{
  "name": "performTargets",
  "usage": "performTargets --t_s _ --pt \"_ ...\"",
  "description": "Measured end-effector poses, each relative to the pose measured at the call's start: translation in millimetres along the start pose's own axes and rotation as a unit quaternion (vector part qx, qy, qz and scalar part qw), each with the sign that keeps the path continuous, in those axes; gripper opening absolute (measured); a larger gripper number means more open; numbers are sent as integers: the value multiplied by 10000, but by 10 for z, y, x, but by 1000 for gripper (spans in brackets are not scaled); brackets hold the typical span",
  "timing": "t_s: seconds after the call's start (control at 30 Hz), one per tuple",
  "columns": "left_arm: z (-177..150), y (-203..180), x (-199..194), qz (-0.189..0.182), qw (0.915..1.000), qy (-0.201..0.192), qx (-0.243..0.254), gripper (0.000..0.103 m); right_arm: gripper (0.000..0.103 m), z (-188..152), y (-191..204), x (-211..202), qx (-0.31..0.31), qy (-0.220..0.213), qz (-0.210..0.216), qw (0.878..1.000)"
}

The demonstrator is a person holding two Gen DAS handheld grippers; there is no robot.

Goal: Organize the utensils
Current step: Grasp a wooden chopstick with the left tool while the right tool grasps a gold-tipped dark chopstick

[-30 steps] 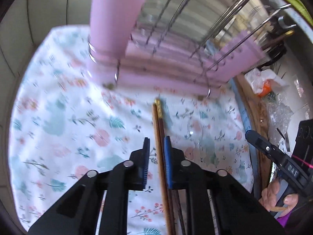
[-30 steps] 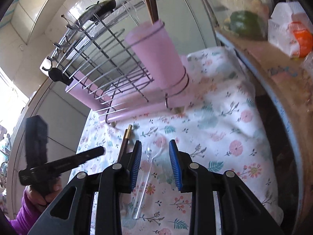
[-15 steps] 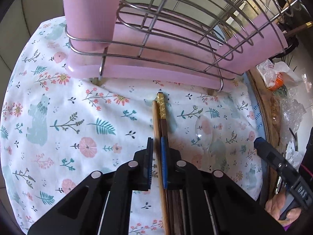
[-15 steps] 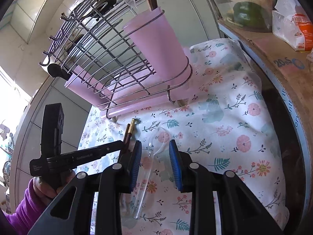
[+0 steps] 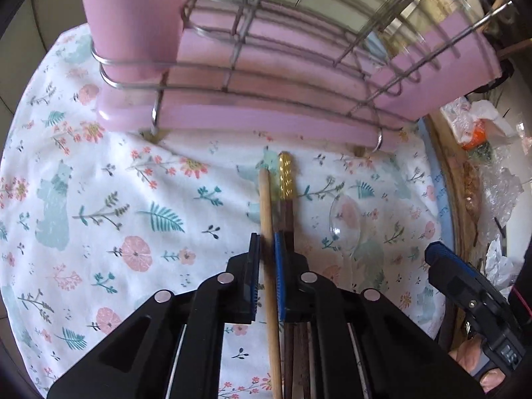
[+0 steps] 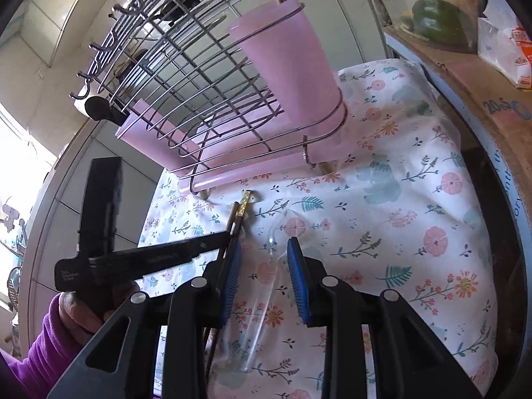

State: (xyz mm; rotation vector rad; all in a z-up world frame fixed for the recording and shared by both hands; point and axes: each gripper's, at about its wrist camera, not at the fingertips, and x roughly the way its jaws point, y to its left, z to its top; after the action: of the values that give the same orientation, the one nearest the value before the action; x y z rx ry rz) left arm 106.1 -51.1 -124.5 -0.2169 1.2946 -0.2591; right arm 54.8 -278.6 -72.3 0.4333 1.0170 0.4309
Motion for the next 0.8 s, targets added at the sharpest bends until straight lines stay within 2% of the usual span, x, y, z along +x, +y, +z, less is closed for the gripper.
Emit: performTargets --t_s 0.13,0.27,0.37,0.5,0.63,0.8 --pt "-7 -11 3 35 10000 -49 51 8 29 13 86 43 -96 51 -47 9999" --pt "-28 153 -119 142 9997 -145 -169 6 29 41 136 103 -148 187 -46 9997" --pt "-36 377 -270 241 9987 -262 -375 6 24 101 168 217 -26 421 118 9990" --pt "-51 641 -405 440 9972 -351 -498 6 24 214 267 491 161 849 195 9961" --pt "-80 846 -411 590 9963 -213 -592 6 25 338 389 787 217 1194 -55 9926" --pt "-74 922 -340 486 9967 -65 -642 6 25 443 499 1078 134 1454 -628 9873"
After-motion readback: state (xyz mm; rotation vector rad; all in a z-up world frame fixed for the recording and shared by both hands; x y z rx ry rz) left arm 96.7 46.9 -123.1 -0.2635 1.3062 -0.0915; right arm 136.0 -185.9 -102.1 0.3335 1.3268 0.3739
